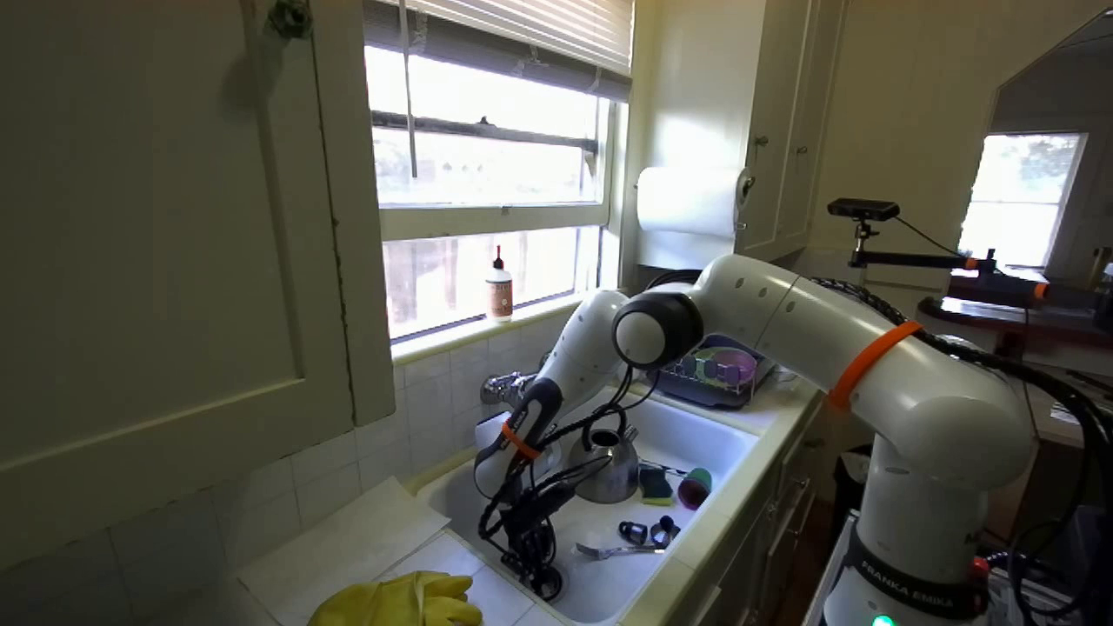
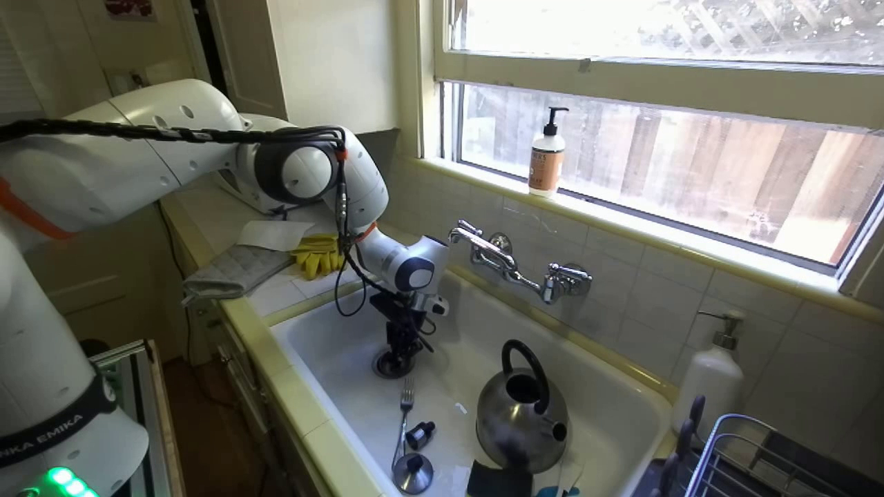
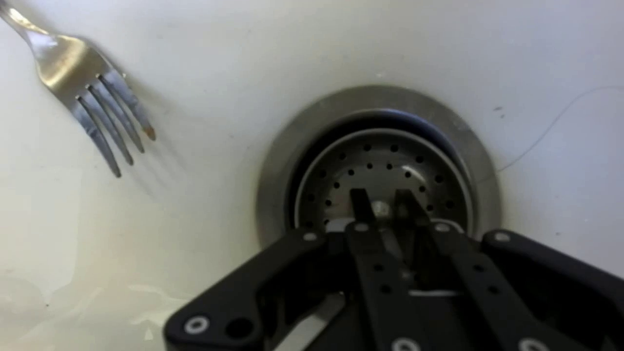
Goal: Put the stopper into the sink drain
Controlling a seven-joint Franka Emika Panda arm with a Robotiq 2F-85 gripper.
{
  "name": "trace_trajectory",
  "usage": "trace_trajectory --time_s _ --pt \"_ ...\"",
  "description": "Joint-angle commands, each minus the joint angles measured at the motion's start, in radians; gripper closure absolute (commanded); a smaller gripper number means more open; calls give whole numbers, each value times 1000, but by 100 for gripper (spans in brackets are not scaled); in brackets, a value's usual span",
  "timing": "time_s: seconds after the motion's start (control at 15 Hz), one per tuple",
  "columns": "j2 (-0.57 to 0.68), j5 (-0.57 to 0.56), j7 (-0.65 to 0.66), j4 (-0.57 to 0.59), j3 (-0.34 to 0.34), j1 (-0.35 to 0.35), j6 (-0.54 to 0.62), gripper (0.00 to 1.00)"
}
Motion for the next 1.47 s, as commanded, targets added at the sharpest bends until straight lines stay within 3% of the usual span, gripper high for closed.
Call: trace_trajectory --time_s 0.0,0.73,0.8,0.87,1.27,1.4 --pt "5 -17 69 -17 -28 36 37 96" --pt "39 -19 111 12 -46 54 18 96" --pt "38 -19 114 10 -48 55 25 57" --pt "33 -16 112 5 -45 52 30 56" --pt "0 -4 100 -35 -33 38 69 13" --pt "-12 -1 96 -49 -26 36 71 8"
